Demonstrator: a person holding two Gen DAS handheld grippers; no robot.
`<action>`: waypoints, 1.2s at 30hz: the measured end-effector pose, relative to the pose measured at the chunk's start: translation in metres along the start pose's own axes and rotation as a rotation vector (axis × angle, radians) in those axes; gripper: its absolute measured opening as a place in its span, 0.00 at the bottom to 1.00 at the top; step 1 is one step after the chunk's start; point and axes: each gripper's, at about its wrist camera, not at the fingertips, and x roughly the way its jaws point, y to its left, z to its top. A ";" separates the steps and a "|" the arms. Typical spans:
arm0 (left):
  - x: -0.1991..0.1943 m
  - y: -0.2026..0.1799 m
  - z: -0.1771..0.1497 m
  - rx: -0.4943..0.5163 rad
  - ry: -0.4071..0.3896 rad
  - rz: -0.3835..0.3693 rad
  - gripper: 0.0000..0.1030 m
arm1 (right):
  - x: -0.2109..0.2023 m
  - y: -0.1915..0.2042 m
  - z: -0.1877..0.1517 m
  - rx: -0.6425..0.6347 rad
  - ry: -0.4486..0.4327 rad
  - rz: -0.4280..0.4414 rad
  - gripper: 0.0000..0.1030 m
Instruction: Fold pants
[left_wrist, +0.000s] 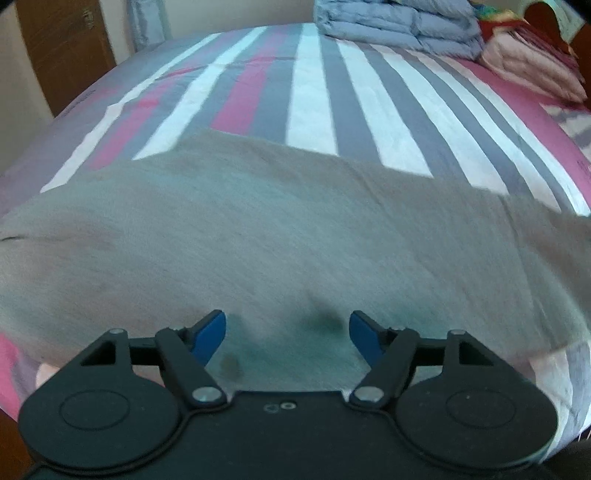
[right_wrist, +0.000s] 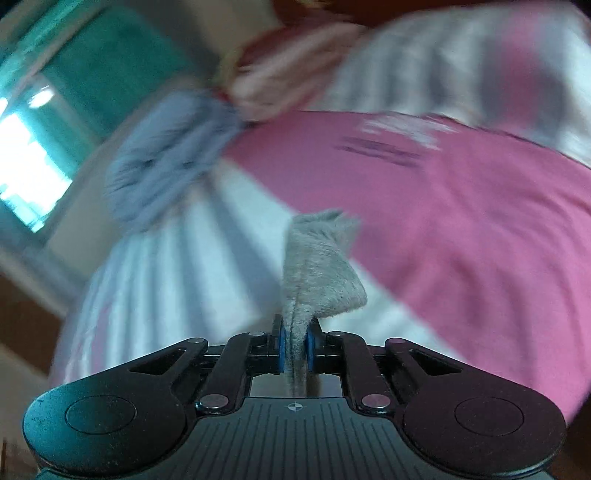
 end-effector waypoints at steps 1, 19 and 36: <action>-0.001 0.007 0.002 -0.014 -0.003 0.003 0.64 | 0.000 0.015 -0.003 -0.029 0.004 0.029 0.10; -0.003 0.123 -0.001 -0.229 0.004 0.090 0.63 | 0.068 0.226 -0.180 -0.284 0.339 0.348 0.10; 0.002 0.128 -0.002 -0.350 0.081 -0.059 0.69 | 0.072 0.212 -0.175 -0.363 0.314 0.263 1.00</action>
